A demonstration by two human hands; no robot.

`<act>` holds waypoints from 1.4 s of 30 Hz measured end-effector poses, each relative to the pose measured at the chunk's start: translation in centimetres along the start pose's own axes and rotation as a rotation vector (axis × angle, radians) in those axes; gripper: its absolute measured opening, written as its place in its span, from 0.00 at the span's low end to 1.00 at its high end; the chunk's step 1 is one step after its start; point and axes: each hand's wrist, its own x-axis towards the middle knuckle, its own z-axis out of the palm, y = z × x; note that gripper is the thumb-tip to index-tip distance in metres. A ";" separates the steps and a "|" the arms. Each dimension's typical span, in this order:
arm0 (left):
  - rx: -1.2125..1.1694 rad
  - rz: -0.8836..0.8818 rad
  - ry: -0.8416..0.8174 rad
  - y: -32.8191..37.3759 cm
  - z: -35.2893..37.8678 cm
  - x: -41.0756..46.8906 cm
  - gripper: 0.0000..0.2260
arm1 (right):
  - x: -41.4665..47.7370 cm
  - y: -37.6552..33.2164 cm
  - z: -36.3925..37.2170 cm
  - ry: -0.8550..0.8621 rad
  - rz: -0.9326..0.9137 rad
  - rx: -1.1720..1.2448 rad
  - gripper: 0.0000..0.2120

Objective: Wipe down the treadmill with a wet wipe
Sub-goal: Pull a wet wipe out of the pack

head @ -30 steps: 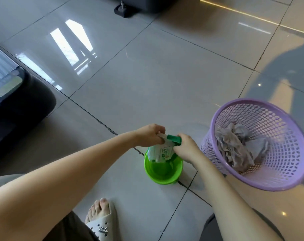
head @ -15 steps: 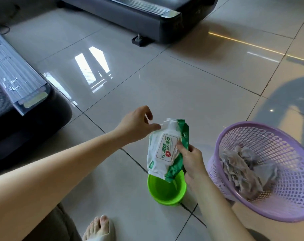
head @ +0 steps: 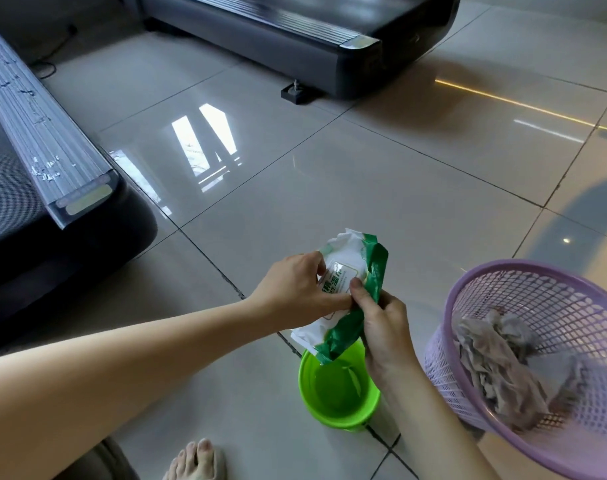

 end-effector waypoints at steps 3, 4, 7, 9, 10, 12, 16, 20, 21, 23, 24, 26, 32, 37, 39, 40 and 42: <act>0.012 0.037 -0.005 -0.2 0.1 0.1 0.24 | 0.3 0.0 -0.3 -0.022 0.015 0.019 0.09; 0.001 0.037 -0.036 -0.4 0.1 0.2 0.24 | 0.4 0.1 -0.4 -0.025 0.027 0.019 0.09; -0.138 0.002 -0.141 -1.2 -0.6 0.7 0.22 | 0.9 0.4 -1.0 0.019 0.095 0.050 0.09; -0.292 -0.062 -0.149 -1.7 -1.2 1.4 0.20 | 1.4 0.6 -1.6 0.066 0.136 0.082 0.10; -0.319 -0.104 -0.138 -2.0 -1.5 1.7 0.19 | 1.6 0.7 -1.8 0.084 0.149 0.099 0.10; -0.204 -0.136 -0.107 -2.9 -1.7 2.4 0.12 | 1.8 0.8 -2.1 0.088 0.165 0.110 0.10; 0.251 0.135 0.053 -4.1 -1.9 1.8 0.19 | 1.5 1.0 -2.3 0.061 0.161 0.058 0.08; 0.165 0.448 0.038 -1.8 -1.0 0.7 0.12 | 0.8 0.8 -2.1 -0.003 0.131 0.026 0.09; 0.160 0.446 -0.033 -1.3 -0.6 0.5 0.12 | 0.6 0.7 -2.0 -0.021 0.117 0.026 0.09; 0.181 0.400 -0.130 -0.9 0.1 0.2 0.14 | 0.4 0.6 -1.8 -0.037 0.088 0.030 0.09; 0.182 0.377 -0.132 -0.9 0.3 0.1 0.13 | 0.2 0.6 -1.6 -0.039 0.076 0.028 0.09; 0.140 0.328 -0.095 -0.9 0.4 0.2 0.08 | 0.0 0.6 -1.5 -0.045 0.049 0.014 0.09; 0.044 0.185 -0.139 -0.2 0.1 0.2 0.06 | -0.3 0.6 -1.6 -0.061 -0.028 -0.004 0.07; 0.081 0.332 -0.084 0.1 0.1 -0.5 0.05 | 0.1 0.5 -1.6 -0.010 -0.035 -0.010 0.04; 0.061 0.380 -0.092 0.2 -0.1 -0.8 0.03 | 0.5 0.6 -1.8 0.045 -0.017 -0.004 0.05; 0.024 0.383 -0.123 0.1 -0.2 -0.9 0.02 | 0.8 0.7 -2.0 0.082 -0.010 0.001 0.05; -0.077 0.355 -0.211 -0.1 -0.5 -0.9 0.02 | 1.2 0.8 -2.5 0.153 -0.008 0.015 0.06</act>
